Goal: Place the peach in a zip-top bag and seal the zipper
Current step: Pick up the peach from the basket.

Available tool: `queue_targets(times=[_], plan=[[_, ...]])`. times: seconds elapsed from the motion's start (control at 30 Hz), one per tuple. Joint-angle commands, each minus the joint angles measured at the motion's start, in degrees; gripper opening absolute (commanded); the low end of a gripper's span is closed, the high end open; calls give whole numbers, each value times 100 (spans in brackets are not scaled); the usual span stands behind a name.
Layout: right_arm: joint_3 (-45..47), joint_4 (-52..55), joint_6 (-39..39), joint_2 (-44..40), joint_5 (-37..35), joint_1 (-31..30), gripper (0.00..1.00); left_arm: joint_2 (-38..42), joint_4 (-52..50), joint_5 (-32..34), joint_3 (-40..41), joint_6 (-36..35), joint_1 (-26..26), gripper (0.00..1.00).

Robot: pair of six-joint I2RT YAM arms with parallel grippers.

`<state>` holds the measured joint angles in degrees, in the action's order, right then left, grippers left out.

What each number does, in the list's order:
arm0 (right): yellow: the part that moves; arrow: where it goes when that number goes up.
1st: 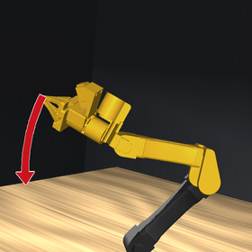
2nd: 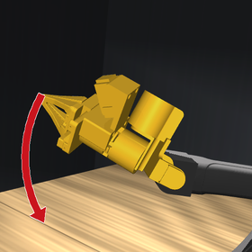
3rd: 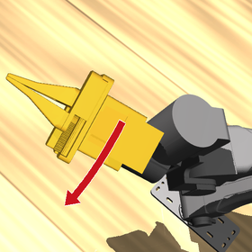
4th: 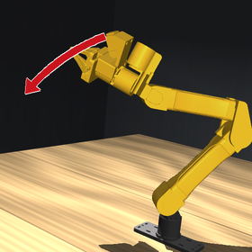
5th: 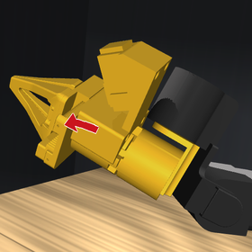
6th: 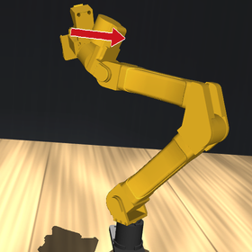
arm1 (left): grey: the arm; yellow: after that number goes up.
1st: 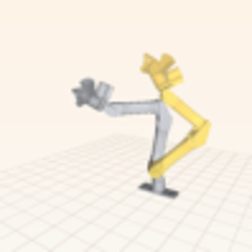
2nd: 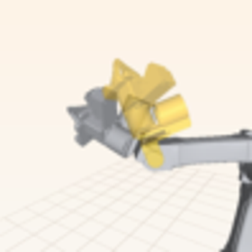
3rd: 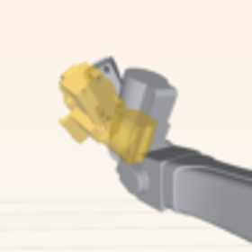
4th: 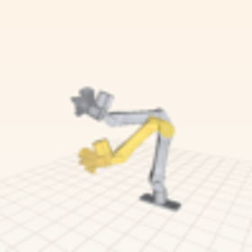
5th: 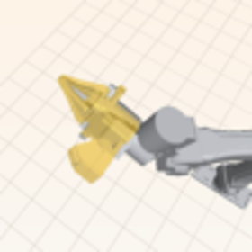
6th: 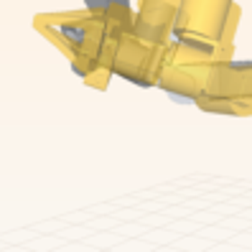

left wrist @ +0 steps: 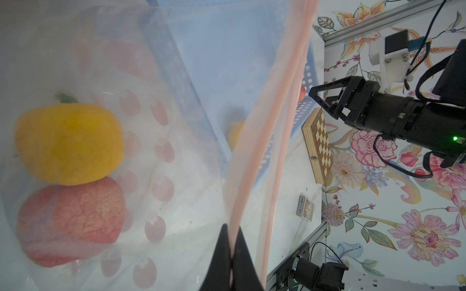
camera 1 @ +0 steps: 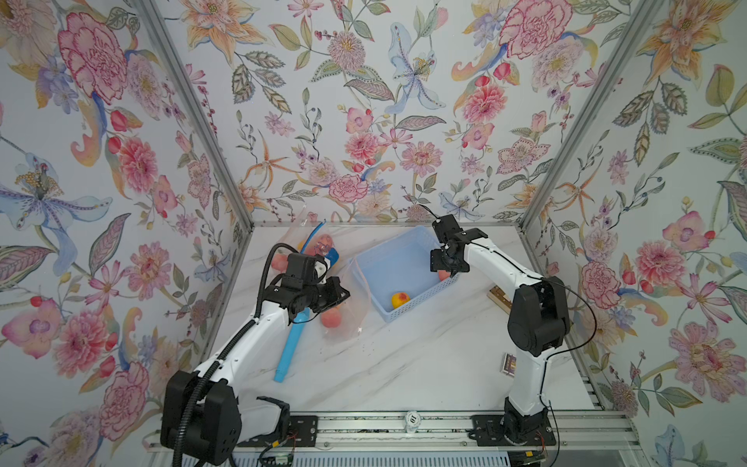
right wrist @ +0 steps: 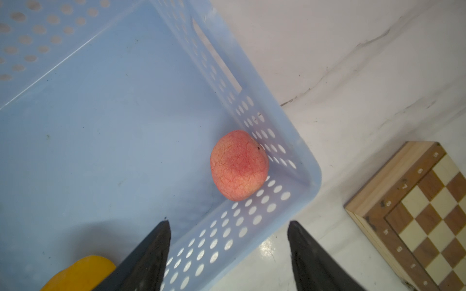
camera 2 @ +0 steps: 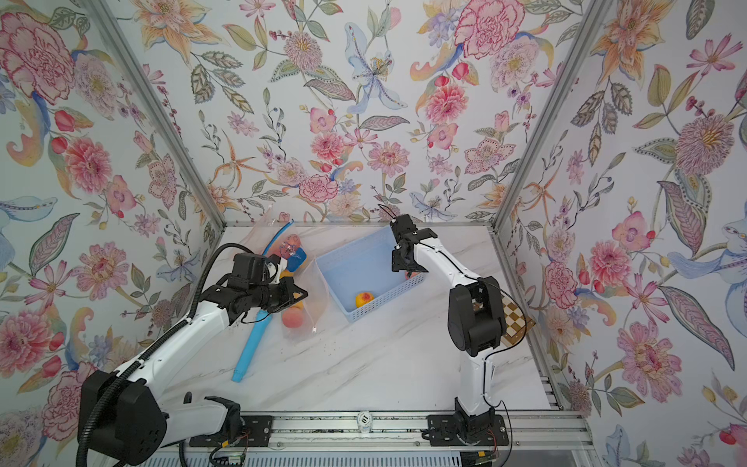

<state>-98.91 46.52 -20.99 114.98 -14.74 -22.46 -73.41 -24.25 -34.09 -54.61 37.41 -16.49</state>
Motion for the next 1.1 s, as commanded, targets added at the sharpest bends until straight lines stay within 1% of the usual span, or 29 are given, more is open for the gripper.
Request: queue_targets(times=[0.0,0.23,0.6,1.07], plan=[[-299,269,167,283,-249,36,74,20,121,-3,82,83,43,0],[-551,353,225,724,-351,84,73,-16,156,-48,100,100,48,0],[-802,374,343,1201,-163,91,73,-69,205,-82,100,111,47,0],[-1083,371,456,1521,20,77,73,-121,228,-98,108,98,47,0]])
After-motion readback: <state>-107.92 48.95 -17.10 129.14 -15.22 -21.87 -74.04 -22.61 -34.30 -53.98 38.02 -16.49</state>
